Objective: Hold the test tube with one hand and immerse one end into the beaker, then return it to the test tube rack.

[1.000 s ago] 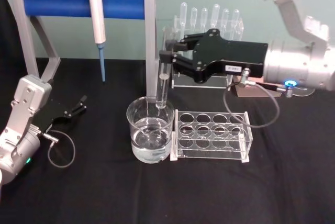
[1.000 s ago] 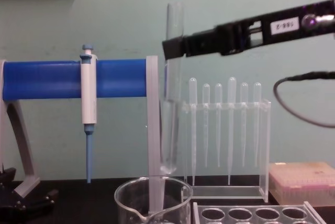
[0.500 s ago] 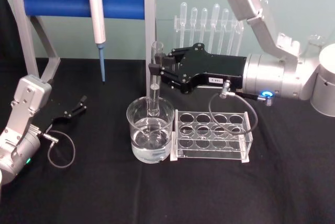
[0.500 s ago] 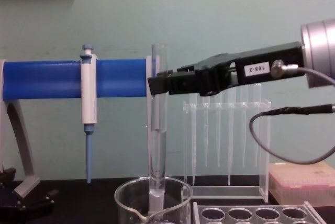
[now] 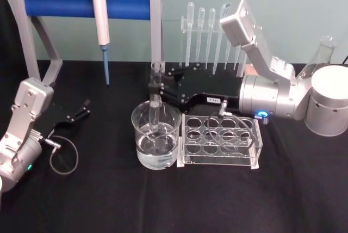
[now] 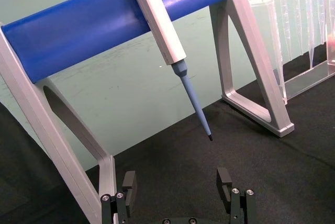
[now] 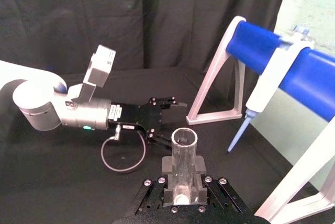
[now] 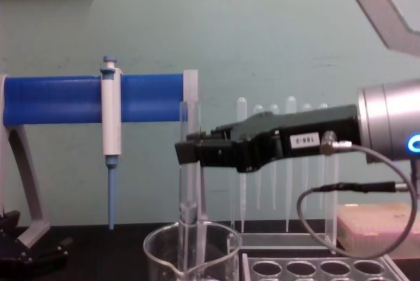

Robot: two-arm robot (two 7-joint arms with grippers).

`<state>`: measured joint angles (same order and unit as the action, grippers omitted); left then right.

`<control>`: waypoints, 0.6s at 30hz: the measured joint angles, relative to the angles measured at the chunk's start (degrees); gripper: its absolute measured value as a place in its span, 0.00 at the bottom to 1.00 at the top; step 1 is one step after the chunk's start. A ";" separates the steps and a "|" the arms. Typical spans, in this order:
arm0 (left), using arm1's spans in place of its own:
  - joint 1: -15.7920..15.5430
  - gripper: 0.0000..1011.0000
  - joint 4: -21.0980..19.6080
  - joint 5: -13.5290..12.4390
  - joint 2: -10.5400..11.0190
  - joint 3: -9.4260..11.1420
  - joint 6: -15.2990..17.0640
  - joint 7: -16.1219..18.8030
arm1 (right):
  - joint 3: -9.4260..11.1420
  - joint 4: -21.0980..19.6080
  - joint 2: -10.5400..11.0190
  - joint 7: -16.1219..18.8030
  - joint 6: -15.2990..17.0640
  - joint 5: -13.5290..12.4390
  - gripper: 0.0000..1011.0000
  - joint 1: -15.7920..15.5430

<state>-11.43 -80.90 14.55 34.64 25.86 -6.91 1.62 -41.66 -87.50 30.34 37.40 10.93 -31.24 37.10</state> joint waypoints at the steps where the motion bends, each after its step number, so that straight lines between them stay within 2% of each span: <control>1: 0.00 0.99 0.00 0.00 0.00 0.00 0.00 0.00 | -0.02 0.23 -0.12 0.10 -0.18 0.16 0.24 -0.13; 9: 0.00 0.99 0.00 0.00 0.00 0.00 0.00 0.00 | -0.17 1.91 -0.85 0.70 -1.41 2.33 0.24 -1.36; 18: 0.00 0.99 0.00 0.00 0.00 0.00 0.00 0.00 | 0.52 2.46 -1.03 0.95 -1.53 3.29 0.24 -2.56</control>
<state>-11.43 -80.90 14.54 34.64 25.86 -6.91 1.62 -41.13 -85.05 29.31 38.35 9.40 -27.95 34.53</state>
